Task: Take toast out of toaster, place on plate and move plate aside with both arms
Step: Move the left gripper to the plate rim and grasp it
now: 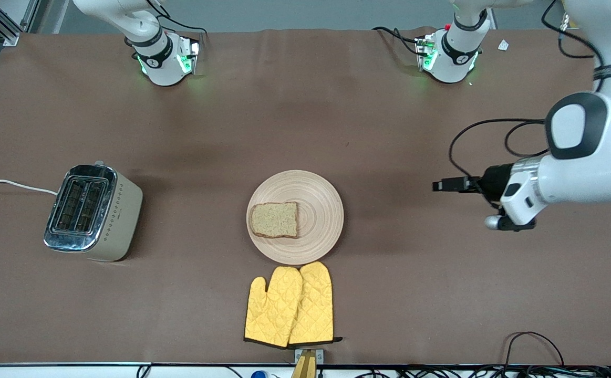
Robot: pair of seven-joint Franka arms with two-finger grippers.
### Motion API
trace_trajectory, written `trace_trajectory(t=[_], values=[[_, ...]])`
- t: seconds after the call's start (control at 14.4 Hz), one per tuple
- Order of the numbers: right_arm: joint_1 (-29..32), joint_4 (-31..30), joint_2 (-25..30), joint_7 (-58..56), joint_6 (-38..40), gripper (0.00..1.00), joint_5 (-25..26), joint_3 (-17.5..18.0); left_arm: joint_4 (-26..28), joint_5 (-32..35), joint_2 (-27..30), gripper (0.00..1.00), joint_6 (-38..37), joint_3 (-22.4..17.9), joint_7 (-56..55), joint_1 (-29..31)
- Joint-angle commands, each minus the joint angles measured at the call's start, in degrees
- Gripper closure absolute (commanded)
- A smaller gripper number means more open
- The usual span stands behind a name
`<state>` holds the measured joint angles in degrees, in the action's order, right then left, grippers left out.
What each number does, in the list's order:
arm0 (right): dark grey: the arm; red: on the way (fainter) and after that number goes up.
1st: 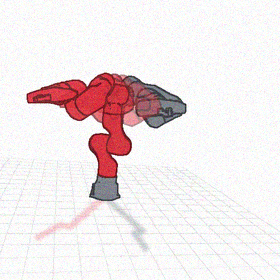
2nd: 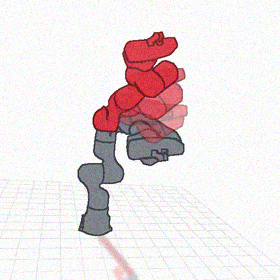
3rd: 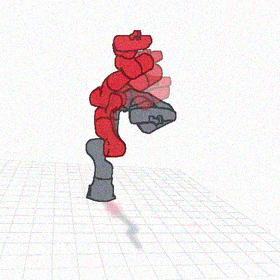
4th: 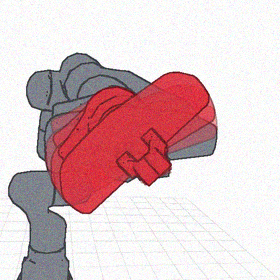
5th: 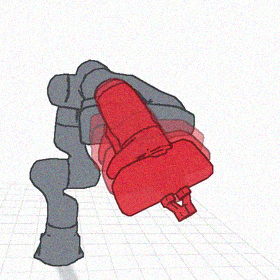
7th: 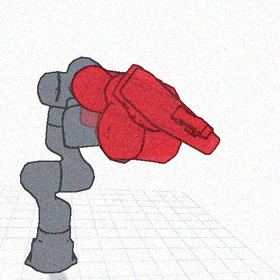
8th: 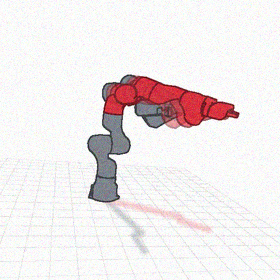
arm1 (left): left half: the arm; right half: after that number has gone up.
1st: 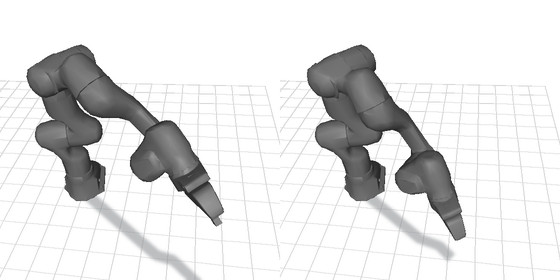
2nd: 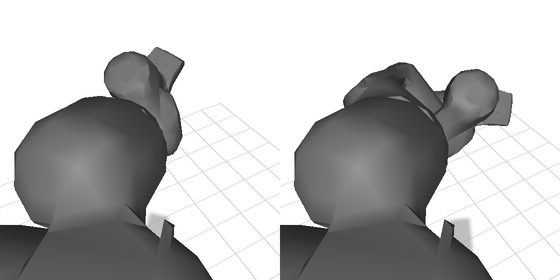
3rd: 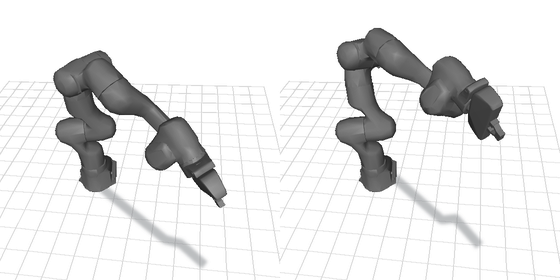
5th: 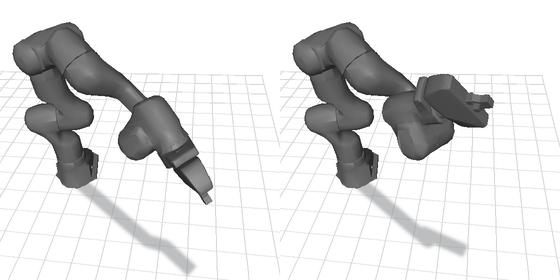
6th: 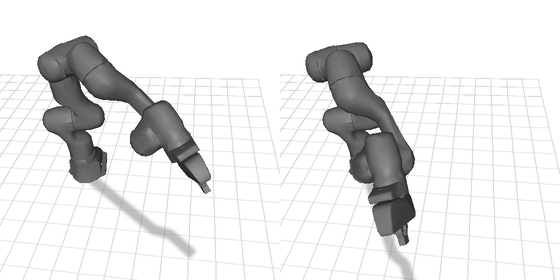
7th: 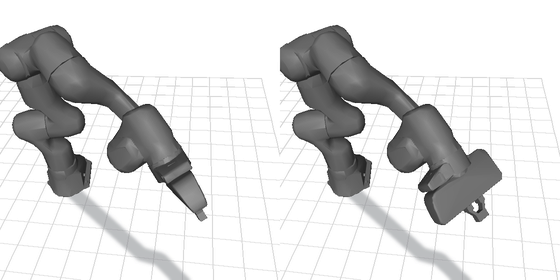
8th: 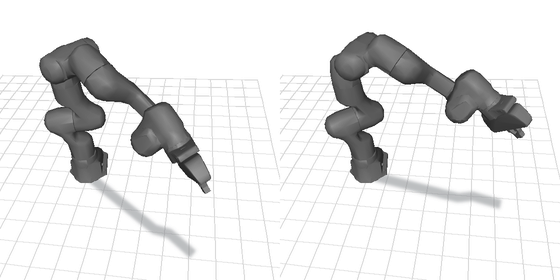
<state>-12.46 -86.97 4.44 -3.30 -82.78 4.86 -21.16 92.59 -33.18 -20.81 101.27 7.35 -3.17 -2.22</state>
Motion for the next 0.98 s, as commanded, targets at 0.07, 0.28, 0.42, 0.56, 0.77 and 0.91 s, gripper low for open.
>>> trace_trajectory(t=[0.07,0.28,0.42,0.56,0.77,0.91], values=[[-1.67,-4.24,-0.66,-0.30,-1.93,0.00,-0.73,0.85,0.57,-8.37,-6.24,0.06,7.08,4.59,3.15,-0.42],[-2.21,-11.73,3.12,-0.04,-9.59,0.00,-0.73,1.30,0.66,-17.15,-11.78,0.10,9.12,5.13,13.06,-0.59],[-2.30,-11.65,3.12,0.13,-9.68,0.00,-0.90,1.65,0.75,-22.70,-15.03,0.13,9.99,5.13,20.18,-0.77],[-3.53,-11.56,3.12,0.14,-9.68,0.00,-0.99,1.65,0.75,-26.83,-18.11,0.16,11.83,5.65,26.86,-1.30],[-3.88,-11.47,3.12,0.22,-9.42,0.00,-0.99,1.65,0.66,-31.85,-22.07,0.21,15.26,5.92,36.28,-2.70],[-3.97,-11.38,3.12,0.22,-8.89,0.00,-0.99,1.65,0.57,-33.96,-24.09,0.33,16.67,5.92,40.24,-3.58]])
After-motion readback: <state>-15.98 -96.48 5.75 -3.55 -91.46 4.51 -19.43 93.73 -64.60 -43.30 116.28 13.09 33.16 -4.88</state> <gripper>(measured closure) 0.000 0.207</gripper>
